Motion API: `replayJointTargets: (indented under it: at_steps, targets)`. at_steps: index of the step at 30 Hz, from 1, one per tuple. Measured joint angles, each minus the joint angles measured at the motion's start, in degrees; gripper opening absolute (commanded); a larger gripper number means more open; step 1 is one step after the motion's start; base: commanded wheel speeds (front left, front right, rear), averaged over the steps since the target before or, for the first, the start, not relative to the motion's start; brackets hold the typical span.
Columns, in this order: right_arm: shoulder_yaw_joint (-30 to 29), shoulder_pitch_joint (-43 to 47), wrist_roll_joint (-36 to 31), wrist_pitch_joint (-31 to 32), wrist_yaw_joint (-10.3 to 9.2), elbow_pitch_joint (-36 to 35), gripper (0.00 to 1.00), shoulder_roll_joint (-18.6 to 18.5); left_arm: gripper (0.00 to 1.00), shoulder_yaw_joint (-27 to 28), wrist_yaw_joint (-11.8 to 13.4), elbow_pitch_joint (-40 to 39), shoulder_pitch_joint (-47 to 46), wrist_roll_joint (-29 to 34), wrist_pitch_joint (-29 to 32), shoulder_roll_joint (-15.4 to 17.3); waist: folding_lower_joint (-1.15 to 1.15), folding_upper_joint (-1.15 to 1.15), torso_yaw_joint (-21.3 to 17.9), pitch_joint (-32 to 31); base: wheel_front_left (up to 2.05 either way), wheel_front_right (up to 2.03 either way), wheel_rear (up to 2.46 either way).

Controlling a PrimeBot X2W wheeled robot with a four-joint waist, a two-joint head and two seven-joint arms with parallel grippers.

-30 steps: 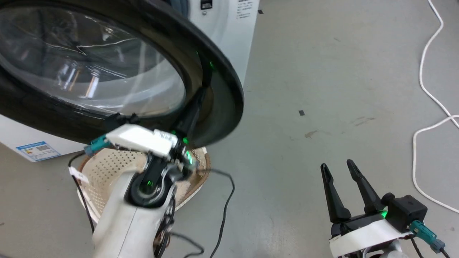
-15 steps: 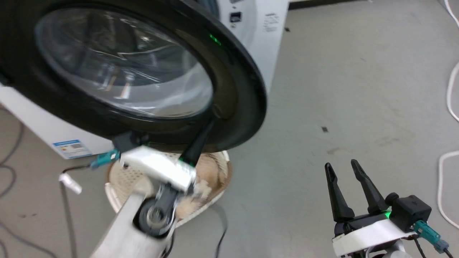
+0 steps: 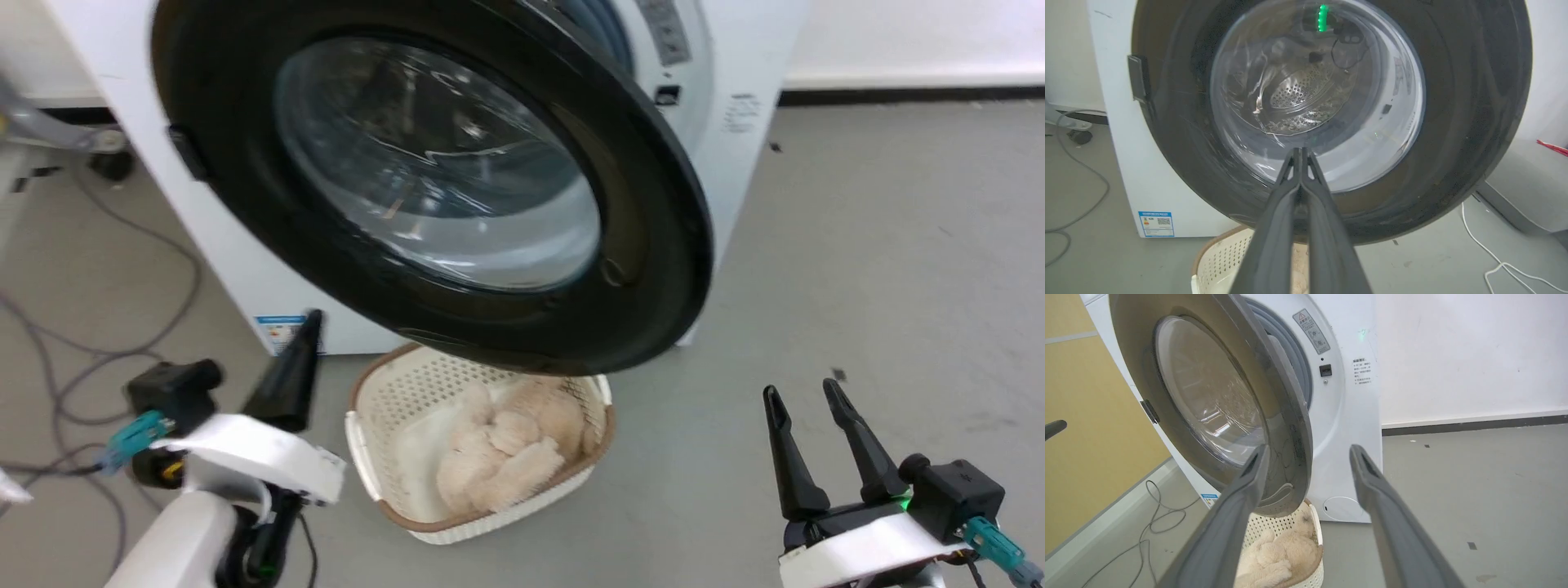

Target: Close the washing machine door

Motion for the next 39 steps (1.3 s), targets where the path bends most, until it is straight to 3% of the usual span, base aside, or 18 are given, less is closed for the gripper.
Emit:
replayJointTargets:
  at_steps: [5, 10, 13, 14, 19, 28, 29, 30, 31, 39]
  targets:
    - [0.2, 0.7, 0.0, 0.0, 0.00, -0.4, 1.00, -0.5, 0.00, 11.0, 2.7, -8.6, 6.4, 10.1, -0.2, -3.4, 0.00, 0.00, 2.5, -1.6, 0.00, 0.00, 0.00]
    - [0.8, 1.1, 0.0, 0.0, 0.00, -0.7, 1.00, -0.8, 0.00, 15.9, 1.9, -13.0, 14.3, 19.4, -0.2, -8.7, 0.00, 0.00, 3.7, -2.5, 0.00, 0.00, 0.00]
    - [1.2, 1.4, 0.0, 0.0, 0.00, -0.7, 1.00, -1.1, 0.56, 17.4, 0.5, -14.1, 17.4, 23.5, -0.2, -11.8, 0.00, 0.00, 4.1, -3.0, 0.00, 0.00, 0.00]
    - [1.3, 1.5, 0.0, 0.0, 0.00, -0.7, 1.00, -1.2, 1.00, 17.8, 0.1, -14.1, 18.2, 24.6, -0.2, -12.6, 0.00, 0.00, 4.1, -3.2, 0.00, 0.00, 0.00]
    - [2.0, 2.2, 0.0, 0.0, 0.00, -0.7, 1.00, -1.4, 1.00, 18.7, -1.2, -14.1, 21.6, 30.5, -0.2, -15.5, 0.00, 0.00, 4.4, -3.9, 0.00, 0.00, 0.00]
    - [3.2, 3.0, 0.0, 0.0, 0.00, -0.7, 1.00, -1.7, 1.00, 20.9, -4.0, -13.7, 22.8, 34.3, -0.2, -19.3, 0.00, 0.00, 5.6, -3.7, 0.00, 0.00, 0.00]
    - [3.5, 3.0, 0.0, 0.0, 0.00, -0.7, 0.97, -1.9, 1.00, 21.1, -4.1, -13.7, 22.8, 34.5, -0.2, -19.4, 0.00, 0.00, 5.7, -3.5, 0.00, 0.00, 0.00]
    - [3.7, 3.0, 0.1, 0.0, 0.00, -0.9, 0.31, -2.1, 1.00, 21.3, -4.5, -13.6, 22.7, 34.9, -0.2, -19.6, 0.00, 0.00, 5.9, -3.2, 0.00, 0.00, 0.00]
    - [4.0, 2.9, 0.1, 0.0, 0.00, -1.1, 0.00, -2.5, 1.00, 21.4, -4.6, -13.6, 22.7, 35.2, -0.2, -19.7, 0.00, 0.00, 6.1, -2.9, 0.00, 0.00, 0.00]
    - [10.0, -1.2, 0.3, 0.0, 0.00, -1.4, 0.00, -8.0, 1.00, 22.0, -5.8, -13.4, 20.8, 36.3, -0.2, -21.3, 0.00, 0.00, 8.4, 0.7, 0.00, 0.00, 0.00]
